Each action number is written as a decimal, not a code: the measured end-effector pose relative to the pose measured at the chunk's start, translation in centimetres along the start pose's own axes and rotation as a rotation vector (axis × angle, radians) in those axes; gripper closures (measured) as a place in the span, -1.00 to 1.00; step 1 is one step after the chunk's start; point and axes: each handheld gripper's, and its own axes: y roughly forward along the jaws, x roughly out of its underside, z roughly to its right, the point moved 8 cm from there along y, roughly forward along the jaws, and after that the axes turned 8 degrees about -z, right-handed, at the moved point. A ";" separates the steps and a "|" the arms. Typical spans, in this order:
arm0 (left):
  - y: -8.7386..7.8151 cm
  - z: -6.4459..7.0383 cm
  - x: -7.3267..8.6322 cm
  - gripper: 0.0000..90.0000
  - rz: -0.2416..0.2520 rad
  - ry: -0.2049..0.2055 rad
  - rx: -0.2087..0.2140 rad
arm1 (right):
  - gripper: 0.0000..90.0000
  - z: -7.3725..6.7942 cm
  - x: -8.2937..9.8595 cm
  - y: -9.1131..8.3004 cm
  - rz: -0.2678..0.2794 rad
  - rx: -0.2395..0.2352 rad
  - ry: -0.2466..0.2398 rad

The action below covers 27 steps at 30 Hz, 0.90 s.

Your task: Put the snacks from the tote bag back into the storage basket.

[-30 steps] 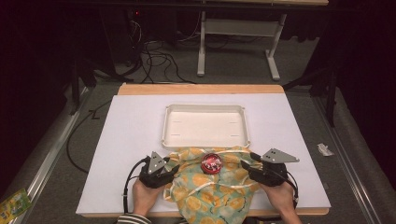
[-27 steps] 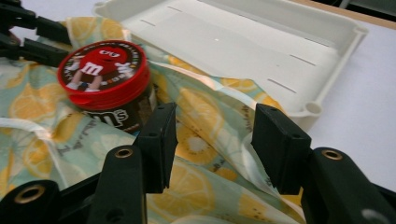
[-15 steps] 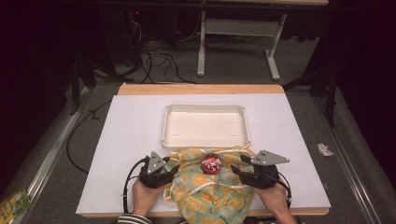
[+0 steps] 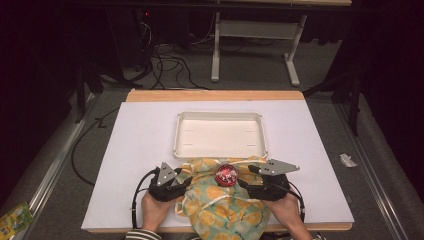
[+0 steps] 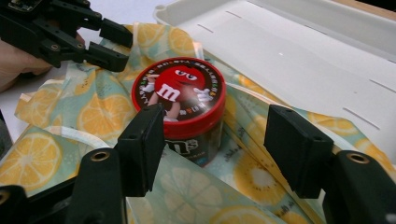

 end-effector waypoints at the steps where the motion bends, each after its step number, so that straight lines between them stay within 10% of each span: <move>1: 0.0 0.0 0.0 0.05 0.001 -0.002 0.002 | -0.16 -0.1 -0.1 0.2 0.000 -0.003 -0.004; 27: -0.2 -0.2 0.0 -0.01 0.018 -0.029 0.027 | -0.42 -1.9 -1.9 3.2 -0.073 -0.057 -0.060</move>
